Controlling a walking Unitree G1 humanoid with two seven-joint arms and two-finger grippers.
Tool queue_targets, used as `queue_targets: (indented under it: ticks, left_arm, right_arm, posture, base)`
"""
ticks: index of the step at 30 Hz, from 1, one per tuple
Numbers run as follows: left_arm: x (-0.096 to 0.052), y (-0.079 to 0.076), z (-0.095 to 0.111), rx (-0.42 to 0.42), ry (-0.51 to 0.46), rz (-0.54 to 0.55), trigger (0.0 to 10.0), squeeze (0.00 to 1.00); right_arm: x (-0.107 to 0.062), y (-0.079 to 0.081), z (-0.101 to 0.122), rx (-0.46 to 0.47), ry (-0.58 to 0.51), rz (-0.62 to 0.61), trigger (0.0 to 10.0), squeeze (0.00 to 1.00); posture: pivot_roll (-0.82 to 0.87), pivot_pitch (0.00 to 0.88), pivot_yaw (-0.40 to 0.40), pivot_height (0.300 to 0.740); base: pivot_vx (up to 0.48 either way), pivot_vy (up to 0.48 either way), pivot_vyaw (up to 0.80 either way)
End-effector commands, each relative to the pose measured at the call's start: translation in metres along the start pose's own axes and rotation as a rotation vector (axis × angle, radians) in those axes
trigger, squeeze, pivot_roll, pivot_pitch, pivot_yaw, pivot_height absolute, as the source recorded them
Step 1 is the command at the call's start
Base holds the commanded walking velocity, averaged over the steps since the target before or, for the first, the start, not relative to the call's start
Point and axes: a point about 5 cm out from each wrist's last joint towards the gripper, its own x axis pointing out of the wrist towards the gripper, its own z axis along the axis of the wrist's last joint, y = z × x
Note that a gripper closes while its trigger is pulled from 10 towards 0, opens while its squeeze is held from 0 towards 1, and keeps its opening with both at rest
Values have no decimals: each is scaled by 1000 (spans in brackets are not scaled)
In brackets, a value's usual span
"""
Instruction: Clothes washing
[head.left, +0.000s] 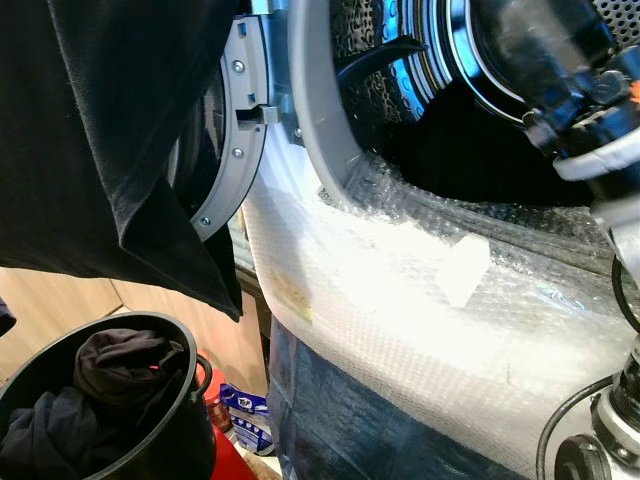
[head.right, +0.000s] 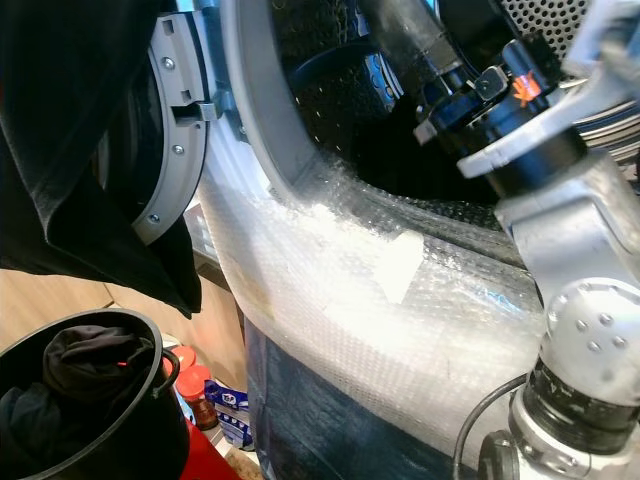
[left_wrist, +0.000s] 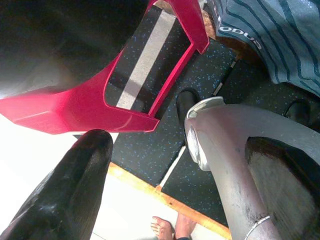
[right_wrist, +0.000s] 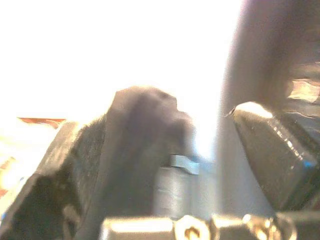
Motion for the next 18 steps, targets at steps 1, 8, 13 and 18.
queue_targets:
  ticks: [1, 8, 13, 18]
  left_arm:
    - [-1, -7, -13, 7, 55, -29, 10000, 0]
    - [-1, -7, -13, 7, 55, -30, 10000, 0]
    - [0, -11, -10, 14, 51, -39, 10000, 0]
    - [0, -12, -6, 9, 40, -39, 10000, 0]
  right_arm:
    - [-3, 19, 12, 73, -76, 150, 10000, 0]
    - [-18, 58, 5, 495, -215, 445, 10000, 0]
    - [-60, 73, -58, 676, 108, 468, 10000, 0]
    - [-95, 74, -107, 848, 315, 330, 10000, 0]
  posture:
    - [-57, 20, -28, 740]
    - [-63, 23, -26, 740]
    - [-57, 14, -31, 740]
    - [-54, 12, -34, 740]
  base:
    - [0, 0, 0]
    - [0, 0, 0]
    - [0, 0, 0]
    - [0, 0, 0]
